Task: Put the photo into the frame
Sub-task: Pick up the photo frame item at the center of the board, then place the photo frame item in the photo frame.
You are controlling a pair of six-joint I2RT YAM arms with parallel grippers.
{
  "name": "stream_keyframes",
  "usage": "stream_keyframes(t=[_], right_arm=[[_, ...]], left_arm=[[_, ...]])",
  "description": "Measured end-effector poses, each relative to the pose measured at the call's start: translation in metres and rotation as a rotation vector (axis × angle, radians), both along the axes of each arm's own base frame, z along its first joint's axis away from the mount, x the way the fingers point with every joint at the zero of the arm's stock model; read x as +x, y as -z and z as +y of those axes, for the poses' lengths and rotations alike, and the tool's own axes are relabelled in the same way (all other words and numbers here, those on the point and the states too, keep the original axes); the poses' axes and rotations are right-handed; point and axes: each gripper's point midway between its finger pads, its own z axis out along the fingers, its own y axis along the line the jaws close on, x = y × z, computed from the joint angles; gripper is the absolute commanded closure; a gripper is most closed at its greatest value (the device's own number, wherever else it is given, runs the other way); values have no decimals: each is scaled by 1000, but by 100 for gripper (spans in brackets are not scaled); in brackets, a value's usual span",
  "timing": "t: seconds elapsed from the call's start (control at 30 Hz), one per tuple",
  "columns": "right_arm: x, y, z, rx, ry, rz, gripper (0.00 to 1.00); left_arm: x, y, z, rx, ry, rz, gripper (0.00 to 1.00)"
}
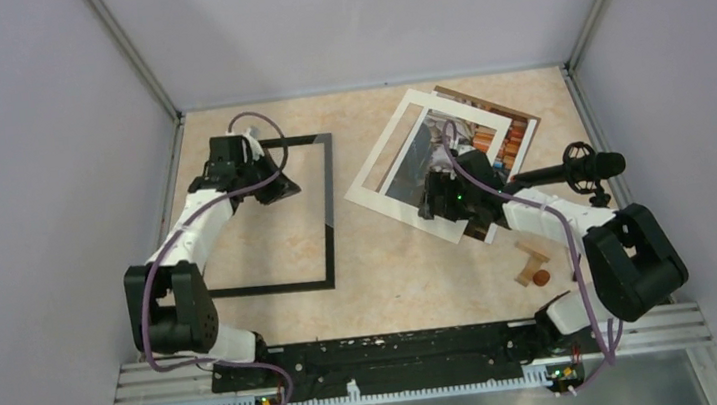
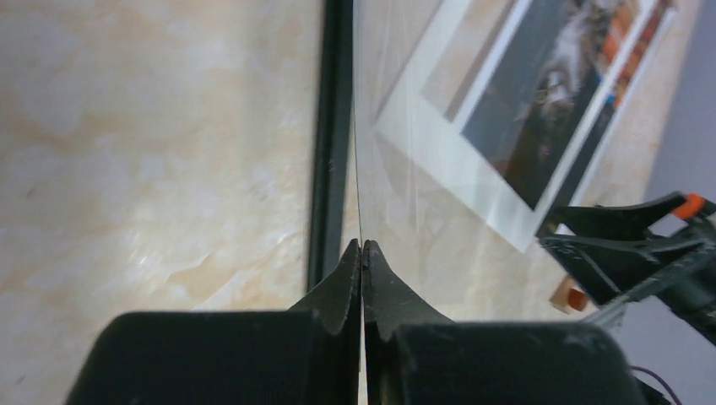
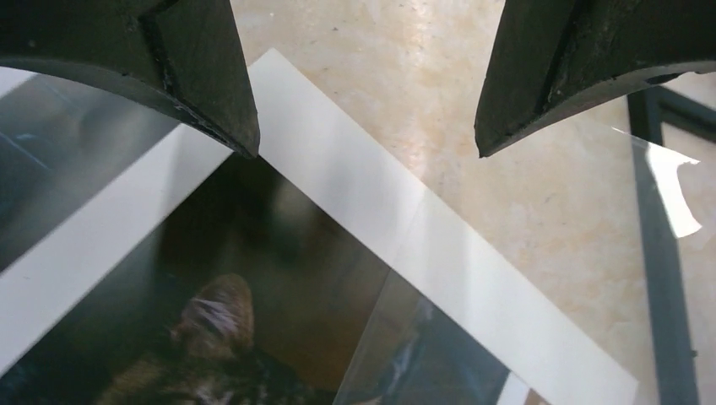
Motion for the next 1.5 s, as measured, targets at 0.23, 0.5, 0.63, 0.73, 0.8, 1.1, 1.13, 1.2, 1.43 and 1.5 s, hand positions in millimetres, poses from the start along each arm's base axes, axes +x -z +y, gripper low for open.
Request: stream_keyframes(t=[0.23,0.5,0.63,0.73,0.8,1.1,1.13,1.2,1.43,1.5], right_arm=[[10,8,12,85,-9,58,5],[18,2,32,267,-11,92,6],[15,-2,60,409,-35,117,6],[10,7,82,490,-49,167,8],[9,8,99,552,-70,185,10],[10,6,179,741,-182,242,20],[11,6,184,753,-190,247,21],[12,7,191,769,-198,255,22],[20,10,190,737,-195,246,21],[20,11,187,728,-192,236,20]], left_arm=[[-45,43,59,195,-188,139,100],[-70,43,134,364,-510,136,100],[-80,50,149,394,-587,155,100],[-90,63,160,416,-637,194,100],[-93,69,163,418,-646,212,100],[-93,81,169,420,-653,238,100],[-93,82,168,421,-649,240,100],[-93,83,169,425,-642,243,100],[-92,83,168,423,-631,238,100],[-92,83,168,423,-627,238,100]])
